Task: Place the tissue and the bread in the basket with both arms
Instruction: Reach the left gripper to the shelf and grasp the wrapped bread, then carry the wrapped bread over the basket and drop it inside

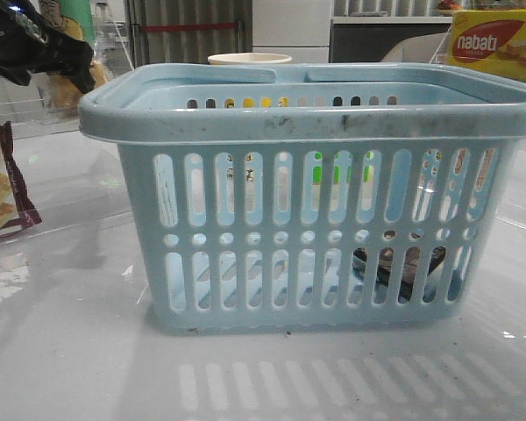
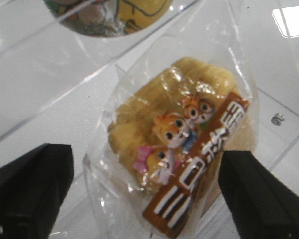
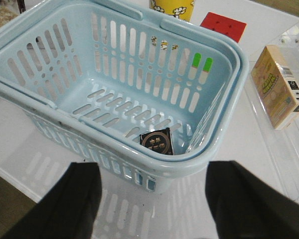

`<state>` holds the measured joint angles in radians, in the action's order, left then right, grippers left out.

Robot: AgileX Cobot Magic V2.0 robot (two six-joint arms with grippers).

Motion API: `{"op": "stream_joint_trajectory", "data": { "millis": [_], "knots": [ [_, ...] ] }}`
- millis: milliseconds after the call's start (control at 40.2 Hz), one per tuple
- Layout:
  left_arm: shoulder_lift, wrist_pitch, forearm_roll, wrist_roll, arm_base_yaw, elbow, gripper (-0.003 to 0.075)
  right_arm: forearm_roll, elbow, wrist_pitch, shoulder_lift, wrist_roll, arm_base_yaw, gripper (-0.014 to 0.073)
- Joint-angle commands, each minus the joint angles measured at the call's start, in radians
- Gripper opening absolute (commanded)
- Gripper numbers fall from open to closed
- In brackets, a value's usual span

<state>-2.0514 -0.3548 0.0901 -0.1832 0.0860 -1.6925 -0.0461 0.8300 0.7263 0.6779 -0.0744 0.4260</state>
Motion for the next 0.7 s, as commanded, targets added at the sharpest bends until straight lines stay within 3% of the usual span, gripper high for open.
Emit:
{"op": "stream_joint_trajectory", "data": {
  "millis": [0,149,423,671],
  "knots": [
    [0.058,0.092,0.002,0.006,0.0,-0.039,0.0631,0.01,0.027,-0.073,-0.001,-0.008,0.002,0.0551],
    [0.058,0.09,0.002,-0.002,0.0,-0.039,0.0554,0.01,0.027,-0.073,-0.001,-0.008,0.002,0.0551],
    [0.059,0.073,0.002,-0.002,0.0,-0.039,0.0333,0.01,0.027,-0.073,-0.001,-0.008,0.002,0.0551],
    [0.092,-0.015,0.002,-0.002,0.011,-0.039,0.0176,0.01,0.027,-0.073,-0.001,-0.008,0.002,0.0551]
  ]
}}
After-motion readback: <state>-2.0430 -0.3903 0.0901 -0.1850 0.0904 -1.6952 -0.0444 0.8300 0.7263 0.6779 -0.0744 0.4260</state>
